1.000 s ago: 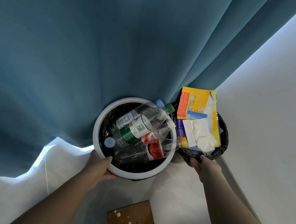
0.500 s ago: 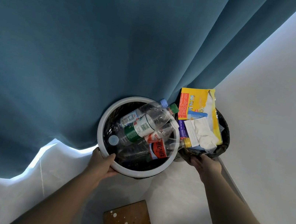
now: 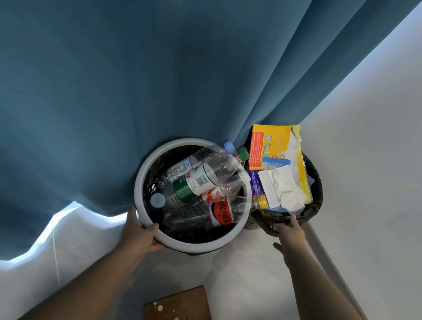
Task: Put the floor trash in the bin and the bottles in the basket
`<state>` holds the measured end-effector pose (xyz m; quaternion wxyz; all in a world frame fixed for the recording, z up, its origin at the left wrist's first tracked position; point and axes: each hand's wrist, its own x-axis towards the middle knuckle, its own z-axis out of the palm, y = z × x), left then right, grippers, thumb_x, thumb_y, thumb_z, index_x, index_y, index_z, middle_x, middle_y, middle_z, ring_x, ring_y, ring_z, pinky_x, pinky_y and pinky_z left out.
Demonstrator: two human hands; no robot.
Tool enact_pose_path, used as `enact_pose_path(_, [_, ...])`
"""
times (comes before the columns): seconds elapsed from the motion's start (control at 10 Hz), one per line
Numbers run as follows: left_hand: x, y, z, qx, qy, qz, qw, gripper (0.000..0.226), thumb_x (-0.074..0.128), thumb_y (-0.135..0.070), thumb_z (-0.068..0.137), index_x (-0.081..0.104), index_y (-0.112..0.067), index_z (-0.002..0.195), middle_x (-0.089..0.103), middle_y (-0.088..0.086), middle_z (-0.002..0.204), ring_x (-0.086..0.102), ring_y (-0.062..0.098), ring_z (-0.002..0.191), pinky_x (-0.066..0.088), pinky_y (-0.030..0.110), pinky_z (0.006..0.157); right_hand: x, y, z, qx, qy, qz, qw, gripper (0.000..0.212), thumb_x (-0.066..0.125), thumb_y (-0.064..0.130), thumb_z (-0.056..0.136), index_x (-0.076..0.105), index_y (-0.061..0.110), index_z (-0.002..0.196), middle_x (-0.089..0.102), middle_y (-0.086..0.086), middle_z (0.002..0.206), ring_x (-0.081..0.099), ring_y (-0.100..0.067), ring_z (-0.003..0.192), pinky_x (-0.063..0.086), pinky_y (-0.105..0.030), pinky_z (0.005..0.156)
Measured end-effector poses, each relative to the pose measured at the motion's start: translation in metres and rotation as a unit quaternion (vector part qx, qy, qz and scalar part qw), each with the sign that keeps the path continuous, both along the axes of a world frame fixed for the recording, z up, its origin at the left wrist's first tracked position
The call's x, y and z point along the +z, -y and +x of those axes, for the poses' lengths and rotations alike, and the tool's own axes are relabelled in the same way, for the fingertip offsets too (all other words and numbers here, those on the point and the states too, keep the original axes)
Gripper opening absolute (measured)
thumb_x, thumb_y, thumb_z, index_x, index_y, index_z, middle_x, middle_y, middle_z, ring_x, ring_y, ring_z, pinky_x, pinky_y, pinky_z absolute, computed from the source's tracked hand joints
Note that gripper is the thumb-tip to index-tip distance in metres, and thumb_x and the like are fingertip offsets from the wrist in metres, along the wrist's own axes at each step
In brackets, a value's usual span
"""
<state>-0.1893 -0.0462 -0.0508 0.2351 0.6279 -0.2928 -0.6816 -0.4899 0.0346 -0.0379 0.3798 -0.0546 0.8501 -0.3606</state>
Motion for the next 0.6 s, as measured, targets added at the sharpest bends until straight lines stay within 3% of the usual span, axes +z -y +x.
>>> enact_pose_path(0.2, [0.0, 0.001, 0.0, -0.009, -0.008, 0.001, 1.0, 0.071, 0.054, 0.005, 0.091, 0.025, -0.034, 0.144, 0.051, 0.016, 0.132, 0.059, 0.037, 0.11, 0.057, 0.037, 0.062, 0.004, -0.003, -0.001, 0.019, 0.043, -0.017, 0.999, 0.072, 0.048, 0.007, 0.092, 0.015, 0.029, 0.152, 0.04, -0.001, 0.132, 0.044, -0.028, 0.116, 0.042, -0.05, 0.095])
enact_pose_path(0.3, [-0.002, 0.002, 0.002, -0.013, 0.004, 0.001, 1.0, 0.074, 0.056, 0.005, 0.089, 0.024, -0.032, 0.145, 0.053, 0.017, 0.13, 0.06, 0.036, 0.108, 0.056, 0.036, 0.064, 0.006, -0.007, -0.001, 0.056, 0.041, -0.013, 0.997, 0.073, 0.052, 0.013, 0.093, 0.013, 0.031, 0.152, 0.041, -0.011, 0.14, 0.045, -0.031, 0.117, 0.041, -0.051, 0.096])
enact_pose_path(0.4, [0.002, 0.001, 0.007, -0.049, 0.049, -0.01, 0.998, 0.078, 0.061, -0.002, 0.088, 0.021, -0.032, 0.148, 0.056, 0.016, 0.127, 0.063, 0.033, 0.103, 0.056, 0.034, 0.066, 0.011, -0.012, 0.003, 0.103, -0.001, 0.006, 0.995, 0.074, 0.051, 0.014, 0.094, 0.008, 0.025, 0.153, 0.048, -0.015, 0.126, 0.051, -0.029, 0.103, 0.044, -0.041, 0.089])
enact_pose_path(0.5, [0.015, -0.002, 0.011, -0.13, 0.112, -0.057, 0.983, 0.079, 0.066, -0.016, 0.086, 0.018, -0.03, 0.148, 0.052, 0.013, 0.137, 0.054, 0.033, 0.119, 0.05, 0.043, 0.094, 0.014, -0.017, 0.008, 0.17, -0.06, 0.042, 0.983, 0.078, 0.055, 0.018, 0.091, 0.008, 0.02, 0.153, 0.045, -0.012, 0.137, 0.051, -0.027, 0.11, 0.045, -0.037, 0.089])
enact_pose_path(0.6, [0.039, -0.01, 0.019, -0.218, 0.201, -0.151, 0.943, 0.084, 0.066, -0.026, 0.086, 0.012, -0.023, 0.151, 0.038, 0.004, 0.149, 0.04, 0.028, 0.133, 0.04, 0.038, 0.103, 0.018, -0.025, 0.014, 0.254, -0.126, 0.093, 0.954, 0.078, 0.056, 0.026, 0.091, 0.01, 0.017, 0.153, 0.027, -0.014, 0.154, 0.032, -0.031, 0.138, 0.034, -0.041, 0.109])
